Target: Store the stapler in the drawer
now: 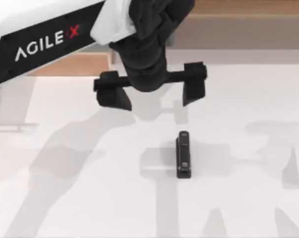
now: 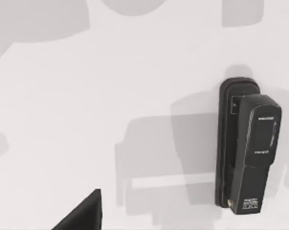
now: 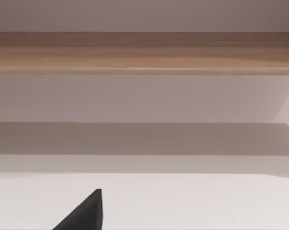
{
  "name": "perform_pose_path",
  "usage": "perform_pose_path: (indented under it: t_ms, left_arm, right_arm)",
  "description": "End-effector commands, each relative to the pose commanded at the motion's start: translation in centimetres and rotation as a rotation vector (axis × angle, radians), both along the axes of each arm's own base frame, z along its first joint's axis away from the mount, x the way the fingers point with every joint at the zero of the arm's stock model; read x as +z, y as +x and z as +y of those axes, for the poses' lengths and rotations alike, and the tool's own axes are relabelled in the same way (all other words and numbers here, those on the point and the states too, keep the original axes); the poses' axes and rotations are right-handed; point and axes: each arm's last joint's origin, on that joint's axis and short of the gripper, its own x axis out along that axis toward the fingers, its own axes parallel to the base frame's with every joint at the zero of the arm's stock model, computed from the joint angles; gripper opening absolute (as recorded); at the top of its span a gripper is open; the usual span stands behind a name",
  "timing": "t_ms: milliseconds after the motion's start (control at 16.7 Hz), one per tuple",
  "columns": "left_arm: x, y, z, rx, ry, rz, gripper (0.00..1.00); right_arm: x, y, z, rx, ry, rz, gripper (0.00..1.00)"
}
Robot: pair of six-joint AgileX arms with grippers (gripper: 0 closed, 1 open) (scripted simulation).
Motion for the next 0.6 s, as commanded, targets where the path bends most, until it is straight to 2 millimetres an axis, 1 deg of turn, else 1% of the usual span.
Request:
perform_pose_path:
  t_ms: [180,300,420,600]
  left_arm:
    - [-3.6,0.6,-4.2,0.003,0.082,0.105,1.00]
    - [-5.6,0.7,-6.2,0.005,0.126,0.151,1.00]
    - [-6.9,0.6,-7.3,0.007,0.155,0.178,1.00]
    - [-7.3,0.5,-7.7,0.008,0.164,0.186,1.00]
  right_arm:
    - [0.0,0.0,0.0,0.000,0.000,0.000,1.00]
    - [0.0,0.0,0.0,0.000,0.000,0.000,1.00]
    - [0.0,0.0,0.0,0.000,0.000,0.000,1.00]
    - [0.0,0.0,0.0,0.000,0.000,0.000,1.00]
